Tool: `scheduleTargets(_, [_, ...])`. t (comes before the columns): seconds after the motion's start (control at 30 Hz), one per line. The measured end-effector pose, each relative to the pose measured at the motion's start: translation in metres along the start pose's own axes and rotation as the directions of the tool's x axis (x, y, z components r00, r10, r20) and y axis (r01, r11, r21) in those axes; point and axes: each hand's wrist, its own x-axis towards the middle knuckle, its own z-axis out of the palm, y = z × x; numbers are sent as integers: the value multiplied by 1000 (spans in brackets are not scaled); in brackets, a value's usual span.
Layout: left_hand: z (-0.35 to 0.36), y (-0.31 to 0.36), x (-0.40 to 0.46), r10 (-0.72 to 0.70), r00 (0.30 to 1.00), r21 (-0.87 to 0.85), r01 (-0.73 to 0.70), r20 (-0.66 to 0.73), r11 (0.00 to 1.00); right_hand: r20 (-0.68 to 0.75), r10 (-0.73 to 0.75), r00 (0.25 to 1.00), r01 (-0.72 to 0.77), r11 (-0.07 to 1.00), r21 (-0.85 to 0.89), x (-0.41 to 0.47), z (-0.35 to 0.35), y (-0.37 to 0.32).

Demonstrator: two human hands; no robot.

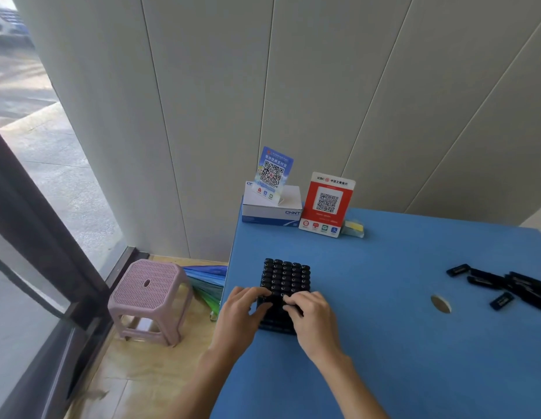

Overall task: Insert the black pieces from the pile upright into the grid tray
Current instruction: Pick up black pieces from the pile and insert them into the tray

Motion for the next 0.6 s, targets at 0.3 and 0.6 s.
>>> scheduleTargets(0.3, [13, 1, 1, -9, 1000, -20, 9, 21, 1000, -52, -147, 988, 139, 980, -141, 0, -2, 11])
scheduleTargets(0.6, [14, -2, 4, 162, 986, 132, -156, -35, 979, -85, -161, 983, 149, 980, -135, -5, 8, 8])
